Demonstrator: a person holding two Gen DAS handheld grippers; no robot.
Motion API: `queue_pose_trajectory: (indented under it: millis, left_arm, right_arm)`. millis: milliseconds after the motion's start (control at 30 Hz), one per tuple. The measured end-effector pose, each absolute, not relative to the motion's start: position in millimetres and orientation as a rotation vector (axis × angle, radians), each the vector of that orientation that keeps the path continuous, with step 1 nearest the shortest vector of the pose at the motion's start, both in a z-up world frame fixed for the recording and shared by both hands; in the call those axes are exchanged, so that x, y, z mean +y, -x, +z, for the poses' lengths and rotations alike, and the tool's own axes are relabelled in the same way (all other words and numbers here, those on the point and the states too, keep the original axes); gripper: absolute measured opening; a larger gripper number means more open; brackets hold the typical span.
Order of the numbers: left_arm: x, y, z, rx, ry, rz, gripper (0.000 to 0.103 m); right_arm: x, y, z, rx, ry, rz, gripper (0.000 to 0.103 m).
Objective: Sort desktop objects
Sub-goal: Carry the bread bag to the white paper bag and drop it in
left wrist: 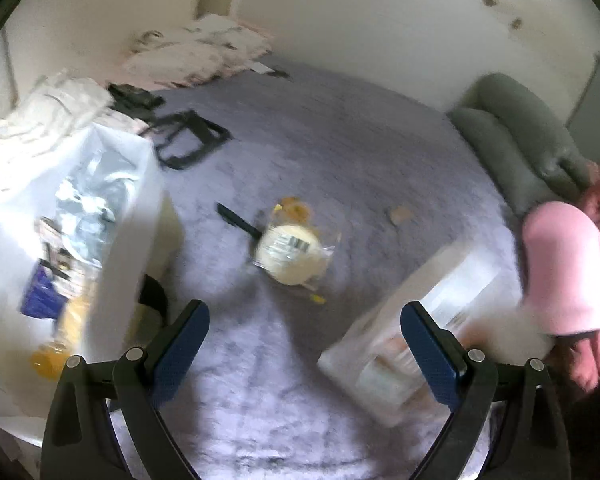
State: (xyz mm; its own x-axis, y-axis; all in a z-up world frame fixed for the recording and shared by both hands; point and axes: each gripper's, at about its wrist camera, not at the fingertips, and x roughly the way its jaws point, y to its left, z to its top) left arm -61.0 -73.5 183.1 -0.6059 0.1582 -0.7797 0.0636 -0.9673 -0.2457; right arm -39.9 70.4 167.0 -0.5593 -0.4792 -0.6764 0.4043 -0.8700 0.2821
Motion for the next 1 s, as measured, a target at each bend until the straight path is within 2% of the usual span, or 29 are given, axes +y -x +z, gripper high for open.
queue_pose_trajectory:
  millis: [133, 200, 233, 300, 333, 367, 533, 567, 600, 633, 700, 833, 1000]
  left_arm:
    - [-53.5, 56.2, 164.4, -0.351, 1.409, 2.619, 0.096]
    - [-49.0, 59.0, 156.2, -0.313, 1.471, 2.597, 0.096]
    - [-47.5, 61.3, 150.8, -0.282, 1.517, 2.603, 0.096]
    - [-47.6, 63.9, 143.5, -0.24, 1.583, 2.619, 0.096]
    - [-49.2, 66.4, 140.1, -0.23, 1.615, 2.618, 0.096]
    - [-50.8, 68.3, 138.6, -0.229, 1.636, 2.612, 0.096]
    - [-63.8, 67.2, 143.4, -0.277, 1.643, 2.626, 0.096]
    - [-66.9, 67.7, 144.0, -0.288, 1.641, 2.628, 0.096]
    - [-68.7, 67.4, 144.4, -0.299, 1.643, 2.627, 0.096]
    - [-71.1, 67.7, 143.5, -0.309, 1.648, 2.626, 0.096]
    - [-75.1, 69.2, 139.8, -0.328, 1.673, 2.627, 0.096]
    - [-80.4, 74.4, 128.5, -0.408, 1.734, 2.581, 0.096]
    - [-85.6, 71.3, 129.7, -0.586, 1.684, 2.503, 0.096]
  right_arm:
    - [87.9, 21.7, 111.2, -0.225, -1.212, -2.415, 0.019]
    - [106.8, 14.1, 98.8, -0.399, -1.132, -2.405, 0.02]
    - [115.3, 13.3, 95.0, -0.471, -1.117, -2.401, 0.024]
    - [121.3, 14.4, 91.9, -0.51, -1.106, -2.419, 0.055]
    - [120.0, 16.6, 89.9, -0.5, -1.137, -2.423, 0.101]
    - [116.5, 20.2, 84.4, -0.486, -1.176, -2.41, 0.103]
    - [87.7, 42.2, 54.8, -0.334, -1.257, -2.342, 0.103]
    - [82.9, 44.3, 45.7, -0.323, -1.256, -2.326, 0.096]
    - [82.1, 48.7, 35.8, -0.373, -1.239, -2.301, 0.087]
    - [84.2, 52.8, 28.3, -0.482, -1.23, -2.243, 0.068]
    - [101.7, 61.3, 17.9, -0.74, -1.236, -2.167, 0.064]
    - [128.3, 67.2, 11.2, -1.085, -1.161, -1.976, 0.059]
    - [148.0, 69.4, 26.5, -1.336, -0.992, -1.747, 0.059]
